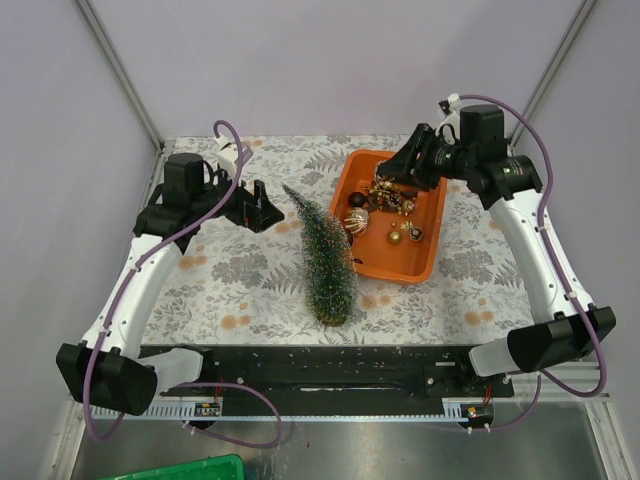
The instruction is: Decorate the small christmas tree
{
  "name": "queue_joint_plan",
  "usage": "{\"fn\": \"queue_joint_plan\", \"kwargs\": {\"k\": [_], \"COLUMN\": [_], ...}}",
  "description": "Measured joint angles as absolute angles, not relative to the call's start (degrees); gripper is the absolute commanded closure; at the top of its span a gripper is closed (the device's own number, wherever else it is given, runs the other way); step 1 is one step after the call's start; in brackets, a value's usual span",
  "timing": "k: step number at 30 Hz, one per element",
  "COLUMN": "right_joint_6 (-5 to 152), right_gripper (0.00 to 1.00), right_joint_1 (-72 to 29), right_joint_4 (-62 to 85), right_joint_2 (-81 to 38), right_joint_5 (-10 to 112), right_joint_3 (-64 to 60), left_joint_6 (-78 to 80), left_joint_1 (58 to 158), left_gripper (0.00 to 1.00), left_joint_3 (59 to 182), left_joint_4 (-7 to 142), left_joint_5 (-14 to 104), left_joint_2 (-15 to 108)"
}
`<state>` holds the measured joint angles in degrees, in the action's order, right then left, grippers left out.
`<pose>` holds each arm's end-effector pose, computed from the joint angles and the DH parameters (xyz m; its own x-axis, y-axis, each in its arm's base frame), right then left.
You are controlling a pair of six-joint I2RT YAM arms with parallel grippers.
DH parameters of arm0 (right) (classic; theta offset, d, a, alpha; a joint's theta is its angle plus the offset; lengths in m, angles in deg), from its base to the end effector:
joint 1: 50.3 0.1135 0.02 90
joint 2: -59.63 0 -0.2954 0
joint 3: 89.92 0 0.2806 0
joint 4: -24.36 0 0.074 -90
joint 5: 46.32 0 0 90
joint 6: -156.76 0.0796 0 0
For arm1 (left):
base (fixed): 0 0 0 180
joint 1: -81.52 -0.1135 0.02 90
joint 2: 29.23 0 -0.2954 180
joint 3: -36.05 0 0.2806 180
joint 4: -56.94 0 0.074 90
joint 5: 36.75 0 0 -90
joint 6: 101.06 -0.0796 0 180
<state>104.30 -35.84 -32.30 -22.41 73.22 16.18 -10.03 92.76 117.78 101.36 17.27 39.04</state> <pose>0.3349 0.1269 0.4433 -0.7911 0.3434 -0.5062 -0.1733 0.6677 0.7239 0.2873 -0.1048 0.3820 -0.5162 0.0878 -0.8520 0.6427 0.6972 -0.3176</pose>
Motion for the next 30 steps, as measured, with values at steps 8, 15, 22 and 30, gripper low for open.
{"fn": "queue_joint_plan", "kwargs": {"k": [8,15,22,30], "right_joint_6": [108.11,109.96,110.58,111.04], "right_gripper": [0.53,0.54,0.54,0.55], "right_joint_1": [-35.45,-30.69,-26.38,-20.44], "right_joint_4": [-23.77,-17.35,-12.69,-7.03], "right_joint_2": [-22.31,-22.76,-22.96,-26.83], "right_joint_5": [81.05,84.00,85.42,85.42], "right_joint_3": [22.67,23.17,22.96,24.14], "left_joint_6": [-10.13,-5.48,-2.68,-1.98], "left_joint_1": [92.72,92.70,92.59,90.90], "left_gripper": [0.01,0.01,0.01,0.01], "left_joint_3": [117.83,117.85,118.46,118.46], "left_joint_4": [102.58,100.37,99.08,99.30], "left_joint_5": [10.19,4.81,3.63,4.72], "left_joint_2": [37.95,38.15,38.89,38.85]}}
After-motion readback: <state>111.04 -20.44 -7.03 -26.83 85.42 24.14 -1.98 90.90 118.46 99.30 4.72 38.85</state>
